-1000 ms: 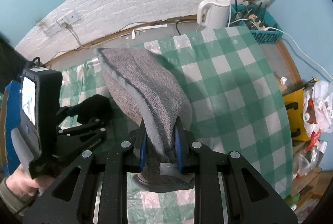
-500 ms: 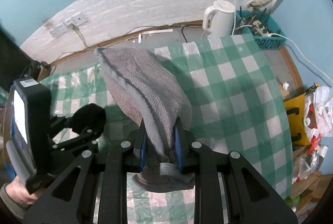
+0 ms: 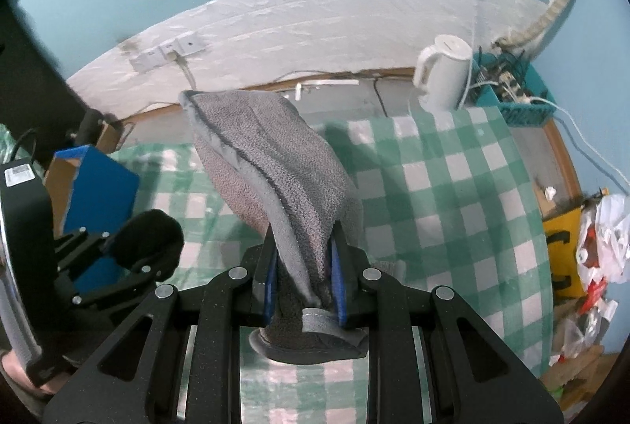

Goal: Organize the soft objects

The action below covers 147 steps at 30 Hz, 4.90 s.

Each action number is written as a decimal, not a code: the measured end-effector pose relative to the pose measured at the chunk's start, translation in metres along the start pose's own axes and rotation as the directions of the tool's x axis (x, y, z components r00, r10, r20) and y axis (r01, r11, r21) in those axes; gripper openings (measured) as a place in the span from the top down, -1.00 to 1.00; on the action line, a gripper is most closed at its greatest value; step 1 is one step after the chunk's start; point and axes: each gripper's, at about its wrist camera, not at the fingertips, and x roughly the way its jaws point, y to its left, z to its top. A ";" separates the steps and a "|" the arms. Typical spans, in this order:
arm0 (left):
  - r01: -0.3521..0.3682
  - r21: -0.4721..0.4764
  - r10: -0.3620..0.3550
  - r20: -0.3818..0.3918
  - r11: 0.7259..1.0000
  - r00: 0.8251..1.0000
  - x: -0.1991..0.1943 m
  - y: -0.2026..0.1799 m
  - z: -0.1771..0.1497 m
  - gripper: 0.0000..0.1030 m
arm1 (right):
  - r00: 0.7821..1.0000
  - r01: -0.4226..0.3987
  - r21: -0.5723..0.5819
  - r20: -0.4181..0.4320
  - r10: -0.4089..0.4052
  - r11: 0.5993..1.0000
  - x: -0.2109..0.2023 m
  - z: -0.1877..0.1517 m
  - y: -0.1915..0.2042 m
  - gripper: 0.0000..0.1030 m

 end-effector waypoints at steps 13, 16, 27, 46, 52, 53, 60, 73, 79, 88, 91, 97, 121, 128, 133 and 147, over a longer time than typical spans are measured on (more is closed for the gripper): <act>-0.065 -0.079 0.069 0.044 0.995 0.997 -0.059 0.057 -0.028 0.32 | 0.997 -0.067 -0.115 0.032 0.071 0.991 -0.029 0.000 0.074 0.60; -0.080 -0.099 0.085 0.052 0.992 0.995 -0.070 0.071 -0.038 0.32 | 0.996 -0.076 -0.147 0.031 0.081 0.986 -0.033 -0.002 0.093 0.60; -0.128 -0.193 0.141 0.057 0.973 0.988 -0.098 0.129 -0.074 0.32 | 0.992 -0.117 -0.246 0.016 0.125 0.962 -0.038 -0.007 0.158 0.60; -0.216 -0.353 0.235 0.012 0.911 0.972 -0.110 0.226 -0.131 0.32 | 0.979 -0.203 -0.372 -0.093 0.181 0.906 -0.005 -0.012 0.278 0.60; -0.233 -0.387 0.249 -0.009 0.892 0.969 -0.103 0.249 -0.146 0.29 | 0.973 -0.225 -0.385 -0.138 0.185 0.895 0.014 -0.016 0.305 0.60; -0.235 -0.390 0.250 -0.012 0.890 0.968 -0.102 0.252 -0.149 0.29 | 0.972 -0.229 -0.386 -0.144 0.186 0.894 0.017 -0.016 0.309 0.60; -0.230 -0.430 0.233 -0.045 0.873 0.971 -0.099 0.262 -0.158 0.03 | 0.958 -0.280 -0.337 -0.161 0.238 0.899 0.029 -0.011 0.321 0.22; -0.226 -0.426 0.252 0.005 0.876 0.968 -0.121 0.255 -0.160 -0.41 | 0.979 -0.203 -0.381 -0.062 0.194 0.902 0.001 -0.012 0.315 -0.24; -0.209 -0.416 0.249 0.043 0.885 0.968 -0.137 0.248 -0.158 -0.56 | 0.980 -0.190 -0.376 -0.023 0.196 0.907 -0.023 -0.013 0.299 -0.24; -0.173 -0.397 0.234 0.110 0.901 0.966 -0.158 0.232 -0.151 -0.67 | 0.980 -0.178 -0.352 0.023 0.198 0.919 -0.048 -0.014 0.271 -0.26; -0.194 -0.374 0.255 0.119 0.907 0.960 -0.161 0.225 -0.149 -0.67 | 0.981 -0.170 -0.354 0.030 0.193 0.919 -0.052 -0.017 0.262 -0.26; -0.194 -0.368 0.246 0.102 0.909 0.964 -0.161 0.220 -0.146 -0.67 | 0.981 -0.161 -0.363 0.042 0.189 0.918 -0.059 -0.022 0.252 -0.26; -0.221 -0.353 0.266 0.084 0.909 0.960 -0.159 0.211 -0.140 -0.69 | 0.981 -0.157 -0.375 0.045 0.187 0.914 -0.067 -0.029 0.244 -0.27; -0.220 -0.353 0.264 0.080 0.910 0.961 -0.157 0.210 -0.140 -0.69 | 0.982 -0.156 -0.375 0.045 0.186 0.914 -0.066 -0.029 0.243 -0.27; -0.223 -0.352 0.265 0.077 0.909 0.961 -0.157 0.211 -0.140 -0.69 | 0.982 -0.156 -0.373 0.045 0.186 0.914 -0.066 -0.029 0.243 -0.27; -0.217 -0.350 0.262 0.085 0.911 0.961 -0.158 0.211 -0.142 -0.69 | 0.982 -0.155 -0.374 0.040 0.183 0.914 -0.064 -0.028 0.242 -0.27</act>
